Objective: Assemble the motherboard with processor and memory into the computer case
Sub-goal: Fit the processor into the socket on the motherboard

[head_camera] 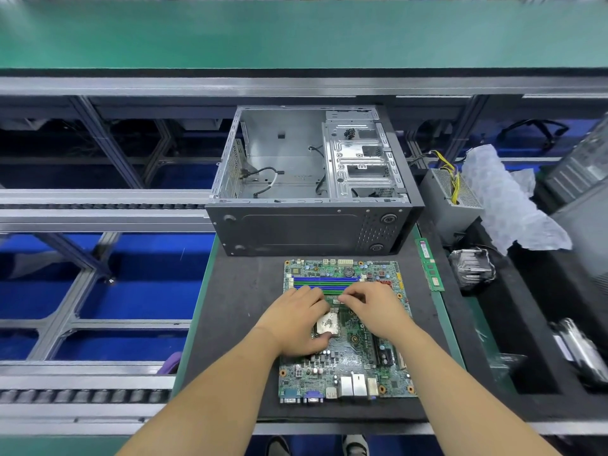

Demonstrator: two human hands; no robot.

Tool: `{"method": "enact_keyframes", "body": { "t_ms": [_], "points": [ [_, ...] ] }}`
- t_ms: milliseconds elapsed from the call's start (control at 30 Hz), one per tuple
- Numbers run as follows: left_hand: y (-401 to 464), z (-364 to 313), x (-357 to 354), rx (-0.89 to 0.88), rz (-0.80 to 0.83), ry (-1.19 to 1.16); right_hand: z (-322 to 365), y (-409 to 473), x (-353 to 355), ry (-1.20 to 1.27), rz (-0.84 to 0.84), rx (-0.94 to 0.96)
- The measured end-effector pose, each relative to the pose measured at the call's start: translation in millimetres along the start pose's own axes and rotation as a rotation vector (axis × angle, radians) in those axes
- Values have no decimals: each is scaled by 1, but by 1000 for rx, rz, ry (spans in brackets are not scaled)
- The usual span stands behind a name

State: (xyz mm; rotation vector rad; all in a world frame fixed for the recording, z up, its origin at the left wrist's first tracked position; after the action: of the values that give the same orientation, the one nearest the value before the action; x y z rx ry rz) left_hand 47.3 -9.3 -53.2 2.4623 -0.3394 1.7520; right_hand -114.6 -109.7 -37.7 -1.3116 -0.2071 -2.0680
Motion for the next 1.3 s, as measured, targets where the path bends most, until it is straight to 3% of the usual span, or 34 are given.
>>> {"method": "enact_keyframes", "body": {
  "t_ms": [467, 733, 1033, 1200, 1300],
  "points": [
    [1, 4, 2, -34, -7, -15, 1, -1, 0, 0, 12, -3],
    [6, 2, 2, 79, -59, -102, 4, -1, 1, 16, 44, 1],
    [-3, 16, 12, 15, -104, 102, 15, 8, -3, -180, 91, -32],
    [-25, 21, -3, 246, -256, 0, 17, 9, -3, -217, 99, -35],
    [-39, 26, -18, 374, -257, -57, 18, 8, -3, -210, 111, -31]
  ]
}}
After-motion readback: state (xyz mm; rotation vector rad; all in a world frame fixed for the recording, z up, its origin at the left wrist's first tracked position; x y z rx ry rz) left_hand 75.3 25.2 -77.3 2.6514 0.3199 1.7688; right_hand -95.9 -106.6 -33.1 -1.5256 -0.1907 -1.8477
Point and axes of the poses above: each hand's wrist, its own y-axis towards the middle knuckle, its own x-axis out of the back of the hand, z = x × y, the point moved 2 cm from there along y, towards the middle knuckle, and after that the axes turned 12 degrees about -y, right-handed, at the moved point
